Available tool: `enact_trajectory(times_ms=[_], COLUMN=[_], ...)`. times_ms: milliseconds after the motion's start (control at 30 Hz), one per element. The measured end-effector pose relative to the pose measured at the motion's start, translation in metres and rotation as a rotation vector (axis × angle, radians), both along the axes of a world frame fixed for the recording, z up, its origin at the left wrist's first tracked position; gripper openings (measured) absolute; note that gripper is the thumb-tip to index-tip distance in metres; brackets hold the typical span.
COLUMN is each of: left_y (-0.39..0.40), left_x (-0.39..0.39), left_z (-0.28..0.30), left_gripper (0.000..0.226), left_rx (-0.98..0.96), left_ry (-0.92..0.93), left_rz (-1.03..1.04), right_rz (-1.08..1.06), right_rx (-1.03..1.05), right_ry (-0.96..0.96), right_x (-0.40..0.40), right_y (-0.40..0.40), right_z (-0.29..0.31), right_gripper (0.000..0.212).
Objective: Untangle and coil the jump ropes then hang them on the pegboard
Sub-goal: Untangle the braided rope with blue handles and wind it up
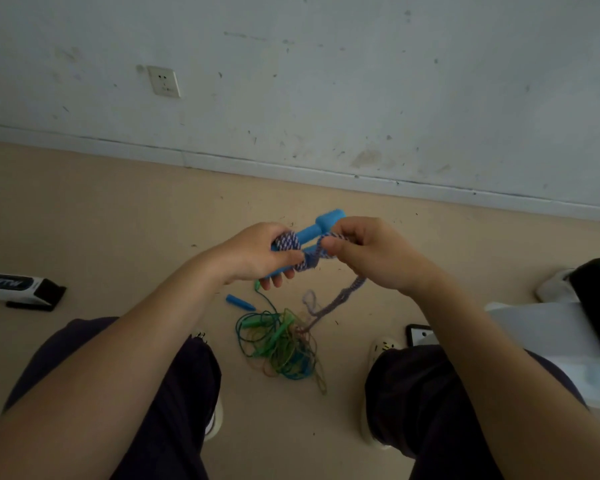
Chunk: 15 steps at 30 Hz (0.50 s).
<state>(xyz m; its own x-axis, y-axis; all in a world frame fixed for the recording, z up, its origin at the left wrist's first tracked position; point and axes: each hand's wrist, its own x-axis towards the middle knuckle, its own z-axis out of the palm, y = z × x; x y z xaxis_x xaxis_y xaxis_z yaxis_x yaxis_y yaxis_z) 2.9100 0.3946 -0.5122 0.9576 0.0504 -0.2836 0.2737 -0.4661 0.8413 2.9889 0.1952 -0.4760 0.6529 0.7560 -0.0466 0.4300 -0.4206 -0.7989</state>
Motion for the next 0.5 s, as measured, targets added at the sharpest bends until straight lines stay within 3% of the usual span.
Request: enact_trajectory(times_ms=[100, 267, 367, 500], left_y=[-0.002, -0.003, -0.007, -0.013], left_x=[-0.004, -0.005, -0.006, -0.005], left_z=[0.002, 0.012, 0.013, 0.012], left_gripper=[0.01, 0.015, 0.016, 0.062], left_rx=[-0.008, -0.157, -0.223, -0.127], left_ry=[0.085, 0.144, 0.148, 0.176], left_rz=[-0.149, -0.297, -0.342, -0.295], right_rz=[-0.002, -0.074, -0.037, -0.024], right_rx=[0.0, 0.094, 0.095, 0.071], right_ry=[-0.106, -0.142, -0.135, -0.165], right_x=[0.004, 0.011, 0.007, 0.008], right_y=[-0.003, 0.0, 0.009, 0.014], right_z=[0.005, 0.006, -0.001, -0.01], right_gripper=[0.023, 0.04, 0.035, 0.029])
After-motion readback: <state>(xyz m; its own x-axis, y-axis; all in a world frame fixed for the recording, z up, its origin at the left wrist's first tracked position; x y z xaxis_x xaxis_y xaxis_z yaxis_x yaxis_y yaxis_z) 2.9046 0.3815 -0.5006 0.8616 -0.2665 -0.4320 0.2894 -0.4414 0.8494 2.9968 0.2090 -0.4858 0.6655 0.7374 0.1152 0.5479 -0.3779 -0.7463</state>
